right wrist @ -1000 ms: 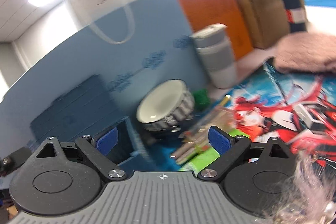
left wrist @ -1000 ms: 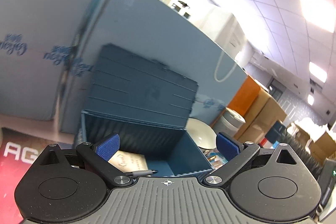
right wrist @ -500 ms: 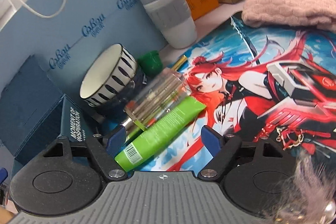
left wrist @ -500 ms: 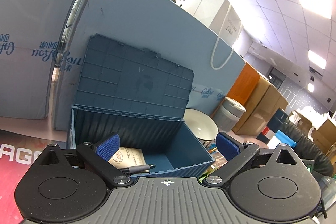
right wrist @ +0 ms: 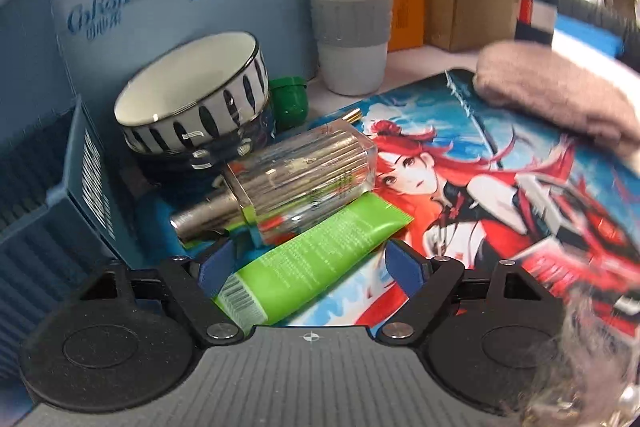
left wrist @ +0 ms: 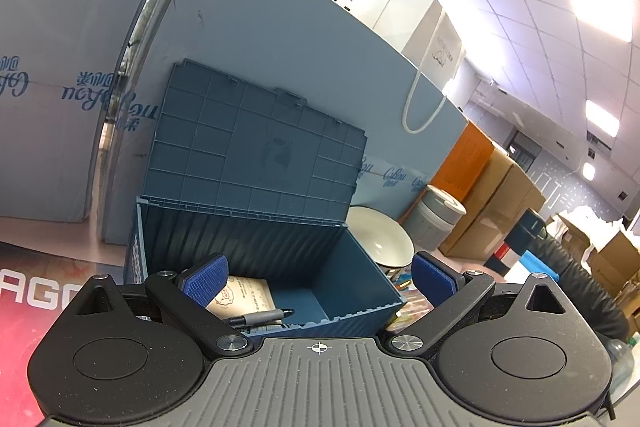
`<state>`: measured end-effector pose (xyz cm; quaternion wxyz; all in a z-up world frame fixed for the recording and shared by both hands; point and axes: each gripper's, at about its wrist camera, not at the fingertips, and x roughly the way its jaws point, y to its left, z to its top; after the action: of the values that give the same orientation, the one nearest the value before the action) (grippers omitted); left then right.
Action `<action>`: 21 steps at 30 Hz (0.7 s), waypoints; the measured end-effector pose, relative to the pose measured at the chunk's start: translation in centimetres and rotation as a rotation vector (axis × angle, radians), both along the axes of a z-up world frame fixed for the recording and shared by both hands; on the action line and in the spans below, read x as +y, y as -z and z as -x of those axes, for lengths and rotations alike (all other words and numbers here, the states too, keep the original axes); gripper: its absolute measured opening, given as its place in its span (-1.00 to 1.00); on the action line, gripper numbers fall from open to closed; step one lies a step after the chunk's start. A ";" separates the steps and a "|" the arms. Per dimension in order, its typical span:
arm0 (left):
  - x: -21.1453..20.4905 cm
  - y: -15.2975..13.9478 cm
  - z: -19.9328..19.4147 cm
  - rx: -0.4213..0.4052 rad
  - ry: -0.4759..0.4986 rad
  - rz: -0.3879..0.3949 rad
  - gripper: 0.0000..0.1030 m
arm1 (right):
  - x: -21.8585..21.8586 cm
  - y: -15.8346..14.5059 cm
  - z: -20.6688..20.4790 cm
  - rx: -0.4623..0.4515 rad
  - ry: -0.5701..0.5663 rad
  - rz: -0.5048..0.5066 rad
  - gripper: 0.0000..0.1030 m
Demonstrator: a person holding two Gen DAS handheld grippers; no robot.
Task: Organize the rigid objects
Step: 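Grasp the green tube on the mat with the right tool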
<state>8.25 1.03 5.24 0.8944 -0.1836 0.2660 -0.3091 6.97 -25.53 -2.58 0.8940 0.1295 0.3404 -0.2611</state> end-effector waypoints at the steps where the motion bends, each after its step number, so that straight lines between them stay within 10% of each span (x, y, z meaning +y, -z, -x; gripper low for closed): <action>1: 0.1 0.0 0.0 0.001 0.001 0.003 0.94 | 0.1 0.1 0.0 0.016 -0.009 0.022 0.53; 12: 1.2 -0.4 0.0 0.002 -0.010 0.049 0.94 | -0.8 -0.7 0.6 0.114 -0.075 0.057 0.51; 21: 2.1 -0.7 0.1 0.000 -0.008 0.095 0.94 | -1.6 -1.4 1.9 0.069 -0.139 -0.064 -0.37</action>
<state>8.12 3.16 5.92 0.8859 -0.2269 0.2504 -0.3178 5.11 -27.11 -1.17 0.8931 0.1250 0.3871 -0.1920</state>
